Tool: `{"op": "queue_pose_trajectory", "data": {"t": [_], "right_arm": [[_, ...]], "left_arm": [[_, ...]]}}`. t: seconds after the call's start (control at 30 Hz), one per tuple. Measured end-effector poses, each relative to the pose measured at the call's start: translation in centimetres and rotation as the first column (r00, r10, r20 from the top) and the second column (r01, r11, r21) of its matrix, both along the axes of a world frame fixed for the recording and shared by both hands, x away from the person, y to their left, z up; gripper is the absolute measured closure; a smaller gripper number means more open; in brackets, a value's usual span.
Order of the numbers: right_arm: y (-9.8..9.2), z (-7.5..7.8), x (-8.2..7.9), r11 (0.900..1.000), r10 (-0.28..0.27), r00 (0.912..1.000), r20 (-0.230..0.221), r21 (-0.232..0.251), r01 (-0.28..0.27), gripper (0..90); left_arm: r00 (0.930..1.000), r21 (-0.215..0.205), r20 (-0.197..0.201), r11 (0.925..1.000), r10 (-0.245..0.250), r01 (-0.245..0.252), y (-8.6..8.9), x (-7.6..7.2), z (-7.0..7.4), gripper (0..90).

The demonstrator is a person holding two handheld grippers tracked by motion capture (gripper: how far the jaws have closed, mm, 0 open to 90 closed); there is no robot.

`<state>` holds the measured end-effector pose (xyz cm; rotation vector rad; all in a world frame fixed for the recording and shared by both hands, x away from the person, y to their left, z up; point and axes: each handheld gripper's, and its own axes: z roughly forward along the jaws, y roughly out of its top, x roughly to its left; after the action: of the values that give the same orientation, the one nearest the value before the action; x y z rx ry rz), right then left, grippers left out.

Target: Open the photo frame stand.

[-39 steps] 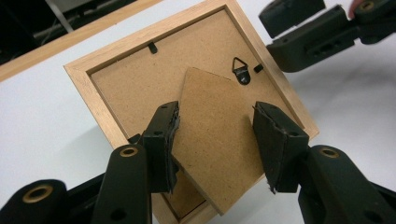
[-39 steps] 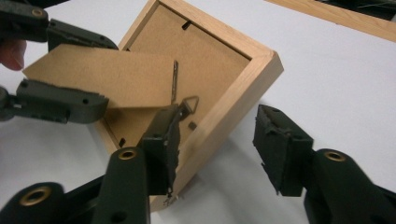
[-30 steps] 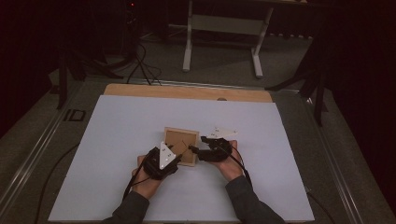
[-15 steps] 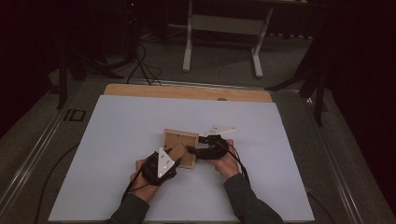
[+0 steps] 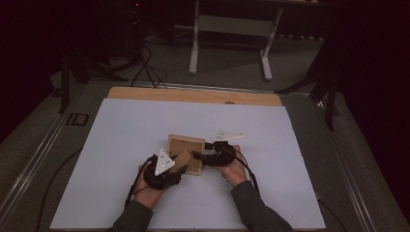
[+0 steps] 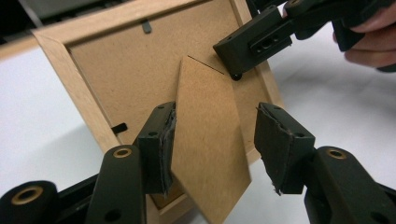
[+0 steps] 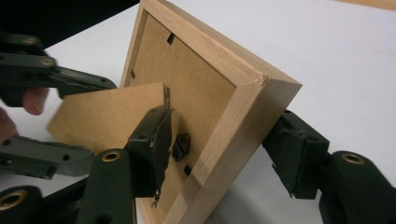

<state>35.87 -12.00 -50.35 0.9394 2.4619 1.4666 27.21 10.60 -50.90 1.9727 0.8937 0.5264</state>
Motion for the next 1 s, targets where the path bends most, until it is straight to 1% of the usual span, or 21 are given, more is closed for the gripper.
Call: {"op": "queue_pose_trajectory", "data": {"t": [0.1, 0.2, 0.23, 0.3, 0.47, 0.6, 0.67, 0.7, 0.8, 1.0], "right_arm": [[0.0, 0.2, -0.2, 1.000, 0.006, 0.9999, 0.016, 0.006, -0.007, 42.8], [0.0, 0.4, -0.4, 1.000, 0.009, 0.9995, 0.029, 0.007, -0.009, 44.2], [0.0, 0.4, -0.4, 1.000, 0.011, 0.9994, 0.033, 0.008, -0.011, 44.5], [0.0, 0.5, -0.5, 1.000, 0.013, 0.9993, 0.034, 0.013, -0.014, 45.0], [0.0, 0.7, -0.6, 1.000, 0.014, 0.9989, 0.045, 0.011, -0.014, 47.8], [-0.2, 0.9, -0.7, 0.999, 0.020, 0.9986, 0.050, 0.024, -0.021, 51.2], [-0.3, 1.1, -0.8, 0.999, 0.024, 0.9977, 0.063, 0.032, -0.026, 52.9], [-0.3, 1.2, -0.9, 0.999, 0.026, 0.9971, 0.072, 0.028, -0.028, 53.2], [-0.2, 1.5, -1.2, 0.999, 0.029, 0.9946, 0.100, 0.012, -0.030, 53.7], [-0.1, 1.6, -1.5, 1.000, 0.027, 0.9913, 0.129, -0.011, -0.026, 54.3]], "left_arm": [[0.9992, -0.023, -0.039, 0.9997, -0.009, 0.008, 0.1, 0.2, 0.1, 50.9], [0.9979, -0.041, -0.064, 0.9991, -0.011, 0.008, 0.5, 0.4, 0.3, 57.1], [0.9979, -0.042, -0.064, 0.9991, -0.011, 0.009, 0.5, 0.4, 0.3, 59.7], [0.9977, -0.048, -0.065, 0.9988, -0.018, 0.015, 0.6, 0.3, 0.3, 61.8], [0.9976, -0.043, -0.064, 0.9988, -0.027, 0.025, 0.6, 0.3, 0.4, 63.7], [0.9975, -0.042, -0.064, 0.9988, -0.028, 0.026, 0.7, 0.3, 0.4, 66.3], [0.9978, -0.036, -0.062, 0.9991, -0.026, 0.023, 0.6, 0.3, 0.3, 68.0], [0.9980, -0.028, -0.059, 0.9994, -0.024, 0.022, 0.6, 0.3, 0.3, 68.5], [0.9981, -0.026, -0.059, 0.9995, -0.020, 0.019, 0.6, 0.4, 0.3, 69.6], [0.9983, -0.021, -0.056, 0.9997, -0.013, 0.012, 0.6, 0.5, 0.1, 70.4]]}}
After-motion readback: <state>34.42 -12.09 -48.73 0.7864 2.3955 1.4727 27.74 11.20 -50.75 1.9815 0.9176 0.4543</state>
